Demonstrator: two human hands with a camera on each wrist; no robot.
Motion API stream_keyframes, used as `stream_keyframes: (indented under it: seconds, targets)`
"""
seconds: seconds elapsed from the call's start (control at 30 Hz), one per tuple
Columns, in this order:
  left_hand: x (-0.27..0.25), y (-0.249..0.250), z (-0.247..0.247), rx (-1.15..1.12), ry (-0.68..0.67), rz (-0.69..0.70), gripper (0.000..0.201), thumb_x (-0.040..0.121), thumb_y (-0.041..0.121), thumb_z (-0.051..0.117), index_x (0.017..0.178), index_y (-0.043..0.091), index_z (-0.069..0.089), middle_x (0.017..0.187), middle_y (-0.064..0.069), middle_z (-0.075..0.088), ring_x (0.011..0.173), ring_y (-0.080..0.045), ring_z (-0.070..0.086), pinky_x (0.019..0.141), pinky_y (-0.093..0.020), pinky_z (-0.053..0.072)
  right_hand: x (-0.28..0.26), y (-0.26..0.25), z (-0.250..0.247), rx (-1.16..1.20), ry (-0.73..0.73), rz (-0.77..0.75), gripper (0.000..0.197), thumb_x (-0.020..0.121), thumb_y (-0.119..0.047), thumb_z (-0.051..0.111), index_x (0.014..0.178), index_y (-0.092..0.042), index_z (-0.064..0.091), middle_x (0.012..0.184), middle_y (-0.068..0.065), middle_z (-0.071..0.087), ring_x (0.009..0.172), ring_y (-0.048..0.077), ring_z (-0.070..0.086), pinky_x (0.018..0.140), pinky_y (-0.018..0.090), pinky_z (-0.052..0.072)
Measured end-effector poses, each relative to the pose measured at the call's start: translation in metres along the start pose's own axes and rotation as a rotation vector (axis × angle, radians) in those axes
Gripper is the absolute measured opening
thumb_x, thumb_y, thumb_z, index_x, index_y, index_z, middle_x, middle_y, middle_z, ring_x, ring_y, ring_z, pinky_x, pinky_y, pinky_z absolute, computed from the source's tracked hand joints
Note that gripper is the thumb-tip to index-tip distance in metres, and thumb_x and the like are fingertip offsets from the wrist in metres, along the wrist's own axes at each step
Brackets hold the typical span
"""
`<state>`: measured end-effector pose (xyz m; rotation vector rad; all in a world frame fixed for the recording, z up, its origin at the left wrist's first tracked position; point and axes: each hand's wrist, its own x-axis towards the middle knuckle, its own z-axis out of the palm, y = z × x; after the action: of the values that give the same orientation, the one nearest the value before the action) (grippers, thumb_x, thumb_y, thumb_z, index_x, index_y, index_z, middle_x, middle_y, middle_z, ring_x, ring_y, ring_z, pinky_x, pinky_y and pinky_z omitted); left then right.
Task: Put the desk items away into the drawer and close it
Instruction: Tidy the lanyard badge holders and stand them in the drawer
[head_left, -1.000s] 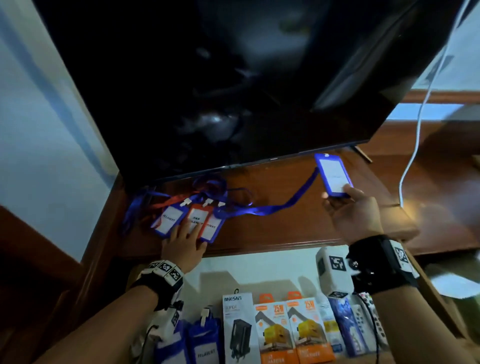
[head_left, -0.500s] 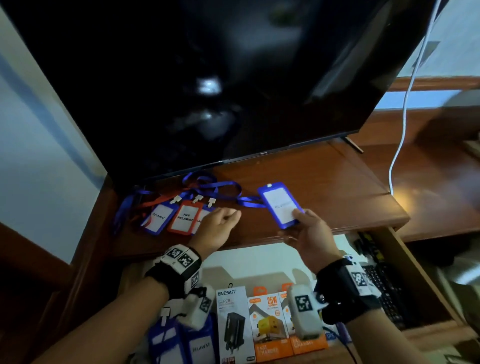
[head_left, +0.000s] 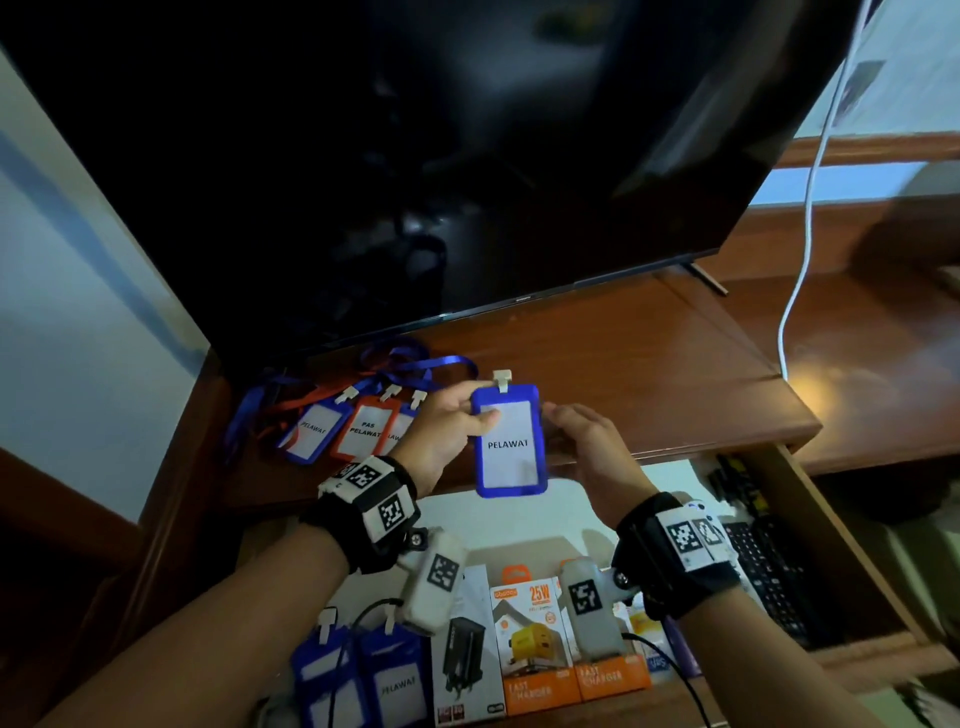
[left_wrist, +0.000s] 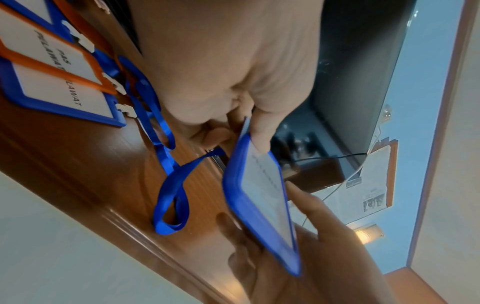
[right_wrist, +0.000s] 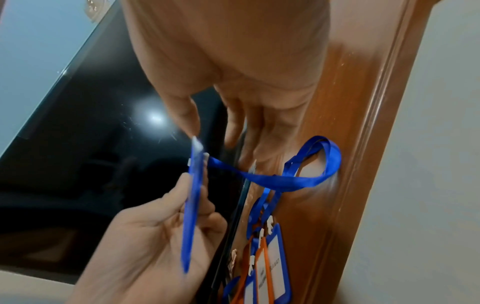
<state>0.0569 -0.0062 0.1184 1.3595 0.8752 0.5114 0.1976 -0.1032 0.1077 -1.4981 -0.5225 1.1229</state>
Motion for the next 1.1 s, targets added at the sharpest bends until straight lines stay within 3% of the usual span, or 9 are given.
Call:
stream_keyframes:
  seconds: [0.13, 0.23, 0.4, 0.53, 0.63, 0.77, 0.9, 1.0, 1.1]
  targets:
    - [-0.012, 0.003, 0.0, 0.041, -0.148, -0.002, 0.045, 0.088, -0.004, 0.056, 0.131, 0.009, 0.052, 0.114, -0.015, 0.067, 0.103, -0.027, 0.064, 0.088, -0.032, 0.051, 0.005, -0.003, 0.003, 0.091, -0.017, -0.169, 0.028, 0.095, -0.029, 0.054, 0.121, -0.017, 0.053, 0.109, 0.003, 0.065, 0.094, 0.024, 0.061, 0.083, 0.036, 0.048]
    - [-0.017, 0.006, 0.001, 0.044, -0.245, -0.031, 0.047, 0.088, -0.003, 0.057, 0.131, 0.013, 0.053, 0.115, -0.016, 0.067, 0.106, -0.03, 0.064, 0.092, -0.039, 0.052, 0.003, -0.005, 0.009, 0.163, -0.169, -0.171, 0.043, 0.092, -0.043, 0.052, 0.132, -0.028, 0.045, 0.123, 0.0, 0.065, 0.103, 0.023, 0.066, 0.087, 0.039, 0.054]
    - [-0.016, 0.004, 0.002, -0.035, -0.156, -0.013, 0.044, 0.086, -0.004, 0.058, 0.124, 0.019, 0.056, 0.114, -0.016, 0.067, 0.106, -0.029, 0.063, 0.092, -0.038, 0.052, -0.003, -0.002, 0.016, 0.215, -0.218, -0.089, 0.053, 0.089, -0.059, 0.044, 0.112, -0.016, 0.065, 0.105, 0.017, 0.07, 0.09, 0.028, 0.067, 0.086, 0.046, 0.05]
    - [-0.013, -0.001, 0.001, -0.145, 0.055, 0.037, 0.043, 0.086, -0.007, 0.056, 0.112, 0.027, 0.06, 0.106, -0.011, 0.068, 0.098, -0.024, 0.064, 0.085, -0.034, 0.052, -0.005, 0.007, 0.019, 0.234, -0.248, -0.134, 0.055, 0.086, -0.052, 0.052, 0.117, -0.007, 0.061, 0.106, 0.015, 0.069, 0.09, 0.026, 0.065, 0.075, 0.039, 0.052]
    - [-0.01, -0.002, 0.003, -0.219, 0.195, 0.067, 0.041, 0.087, -0.007, 0.056, 0.116, 0.022, 0.061, 0.108, -0.013, 0.068, 0.098, -0.026, 0.064, 0.082, -0.035, 0.052, -0.005, 0.012, 0.023, 0.187, -0.259, -0.16, 0.034, 0.079, -0.032, 0.068, 0.102, -0.008, 0.063, 0.087, 0.007, 0.067, 0.073, 0.017, 0.061, 0.063, 0.025, 0.049]
    - [-0.009, -0.004, 0.003, -0.278, 0.283, 0.091, 0.042, 0.088, -0.001, 0.059, 0.126, 0.019, 0.054, 0.103, -0.008, 0.07, 0.091, -0.021, 0.067, 0.072, -0.03, 0.055, -0.008, 0.01, 0.027, 0.109, -0.256, -0.202, 0.013, 0.091, 0.001, 0.055, 0.101, -0.004, 0.062, 0.059, -0.005, 0.058, 0.048, 0.009, 0.048, 0.044, 0.016, 0.038]
    - [-0.013, -0.007, -0.005, -0.261, 0.23, 0.029, 0.042, 0.086, 0.006, 0.064, 0.125, 0.018, 0.052, 0.095, 0.002, 0.067, 0.078, -0.006, 0.06, 0.062, -0.017, 0.044, -0.012, 0.009, 0.021, 0.076, -0.286, -0.203, 0.013, 0.093, 0.002, 0.05, 0.093, -0.005, 0.06, 0.056, -0.008, 0.058, 0.045, 0.004, 0.047, 0.044, 0.012, 0.037]
    - [-0.016, -0.008, -0.02, -0.145, 0.112, -0.068, 0.054, 0.071, 0.019, 0.075, 0.12, 0.024, 0.054, 0.106, 0.002, 0.067, 0.093, -0.014, 0.058, 0.074, -0.028, 0.04, -0.013, 0.012, 0.015, 0.065, -0.303, -0.169, 0.007, 0.09, -0.006, 0.058, 0.09, -0.01, 0.064, 0.069, 0.006, 0.058, 0.058, 0.019, 0.047, 0.051, 0.019, 0.034]
    - [-0.019, -0.003, -0.039, -0.107, -0.05, -0.116, 0.056, 0.062, 0.015, 0.072, 0.117, 0.02, 0.06, 0.104, -0.001, 0.068, 0.098, -0.018, 0.062, 0.087, -0.033, 0.046, -0.014, 0.014, 0.011, 0.029, -0.357, -0.1, 0.013, 0.078, -0.018, 0.065, 0.089, -0.013, 0.069, 0.085, 0.017, 0.054, 0.076, 0.029, 0.043, 0.059, 0.031, 0.03]
